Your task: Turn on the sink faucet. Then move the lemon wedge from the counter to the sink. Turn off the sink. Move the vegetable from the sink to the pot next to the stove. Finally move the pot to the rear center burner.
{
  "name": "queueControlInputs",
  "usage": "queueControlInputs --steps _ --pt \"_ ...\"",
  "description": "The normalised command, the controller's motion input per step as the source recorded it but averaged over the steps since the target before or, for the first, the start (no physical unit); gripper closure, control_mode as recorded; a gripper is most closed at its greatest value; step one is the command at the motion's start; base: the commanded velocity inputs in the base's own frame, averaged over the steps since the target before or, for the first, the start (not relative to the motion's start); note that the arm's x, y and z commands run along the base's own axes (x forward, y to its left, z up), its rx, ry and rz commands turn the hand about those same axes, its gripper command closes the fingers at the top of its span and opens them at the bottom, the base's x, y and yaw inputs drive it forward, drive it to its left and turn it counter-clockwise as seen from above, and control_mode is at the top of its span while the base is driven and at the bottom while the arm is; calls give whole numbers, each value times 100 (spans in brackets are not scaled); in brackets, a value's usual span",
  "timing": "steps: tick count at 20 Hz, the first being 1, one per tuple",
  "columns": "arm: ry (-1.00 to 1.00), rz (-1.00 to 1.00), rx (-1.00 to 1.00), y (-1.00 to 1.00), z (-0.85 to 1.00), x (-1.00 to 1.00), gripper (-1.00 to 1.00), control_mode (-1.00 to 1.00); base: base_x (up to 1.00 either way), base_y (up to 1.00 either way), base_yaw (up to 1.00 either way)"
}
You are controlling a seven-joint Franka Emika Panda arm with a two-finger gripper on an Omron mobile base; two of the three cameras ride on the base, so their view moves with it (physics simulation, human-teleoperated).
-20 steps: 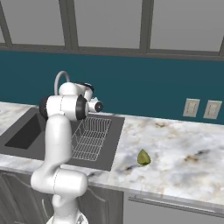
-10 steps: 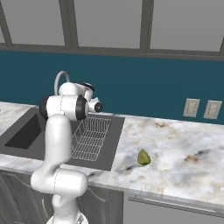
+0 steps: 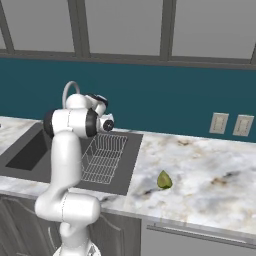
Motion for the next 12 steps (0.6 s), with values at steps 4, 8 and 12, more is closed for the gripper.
queueControlInputs --steps 4,8,12 --pt "1 -5 5 -56 -32 10 100 -100 0 0 0" --pt "3 -1 6 -64 -39 19 100 -100 0 0 0" --pt "5 0 7 -71 -45 18 100 -100 0 0 0"
